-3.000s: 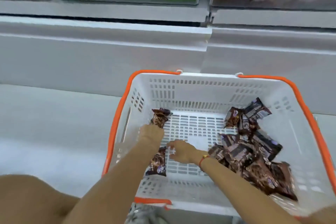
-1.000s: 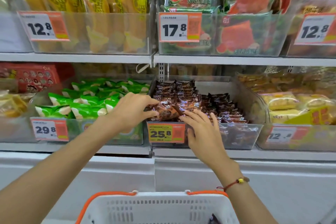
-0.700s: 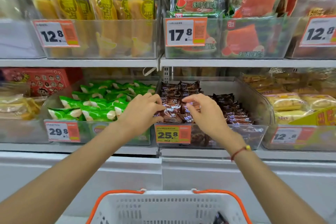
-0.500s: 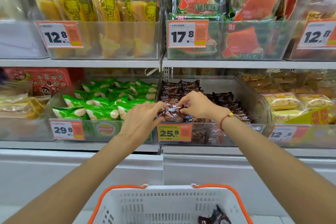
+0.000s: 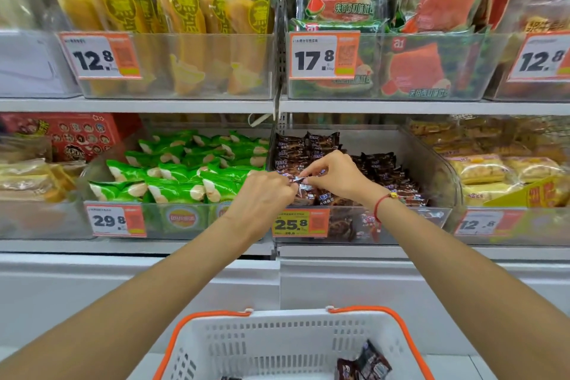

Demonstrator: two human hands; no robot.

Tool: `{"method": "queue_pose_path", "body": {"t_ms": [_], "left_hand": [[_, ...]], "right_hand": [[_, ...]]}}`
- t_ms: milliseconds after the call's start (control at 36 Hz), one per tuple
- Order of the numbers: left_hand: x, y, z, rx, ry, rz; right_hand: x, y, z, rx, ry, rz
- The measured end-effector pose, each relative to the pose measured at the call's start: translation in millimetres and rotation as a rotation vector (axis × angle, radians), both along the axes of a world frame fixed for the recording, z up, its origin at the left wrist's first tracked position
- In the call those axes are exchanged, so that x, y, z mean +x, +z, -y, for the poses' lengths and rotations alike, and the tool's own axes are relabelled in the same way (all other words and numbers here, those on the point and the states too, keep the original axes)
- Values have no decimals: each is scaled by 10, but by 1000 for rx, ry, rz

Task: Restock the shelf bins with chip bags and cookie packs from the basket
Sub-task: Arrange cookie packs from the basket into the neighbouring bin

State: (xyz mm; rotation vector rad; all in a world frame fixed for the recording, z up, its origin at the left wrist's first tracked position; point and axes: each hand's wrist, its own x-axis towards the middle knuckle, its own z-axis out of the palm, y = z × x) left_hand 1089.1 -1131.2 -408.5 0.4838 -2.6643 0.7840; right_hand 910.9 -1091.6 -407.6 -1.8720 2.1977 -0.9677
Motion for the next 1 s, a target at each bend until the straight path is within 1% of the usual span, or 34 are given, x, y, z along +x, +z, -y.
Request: {"method": "queue_pose_path", "body": {"t_ms": [56, 167, 250, 306, 361, 389, 444, 472, 500, 556, 611, 667, 806, 889, 1000], "left_hand": [[-110, 45, -34, -15, 96, 97], [-201, 125, 24, -3, 212, 98], [-181, 149, 78, 49, 188, 88], [-135, 163, 106, 105, 173, 72], [-55, 121, 174, 193, 136, -4], [-1, 72, 210, 200, 121, -55], [74, -24, 203, 153, 69, -195], [100, -67, 179, 120, 51, -213], [111, -105, 153, 91, 62, -157], [116, -198, 89, 122, 142, 36], [104, -230, 62, 135, 208, 114], [64, -255, 89, 102, 234, 159], [32, -234, 103, 52, 190, 217], [69, -271, 126, 75, 163, 229], [45, -322, 165, 115, 180, 223]], "right_hand": [[1, -16, 30, -12, 4, 34], [-15, -42, 30, 8, 22, 63], [-36, 51, -28, 67, 69, 80], [-30, 148, -91, 83, 62, 69], [11, 190, -187, 28, 15, -49], [51, 173, -251, -28, -13, -136], [169, 59, -384, -153, -10, -324], [224, -24, -430, -179, 23, -414], [260, -113, -452, -157, 59, -500], [280, -293, -452, -45, 95, -613], [250, -422, -432, 55, 75, -622], [231, -485, -413, 58, 60, -606], [240, -574, -404, 76, 57, -622], [228, -586, -392, 88, 90, -569], [286, -581, -336, 91, 73, -540]]}}
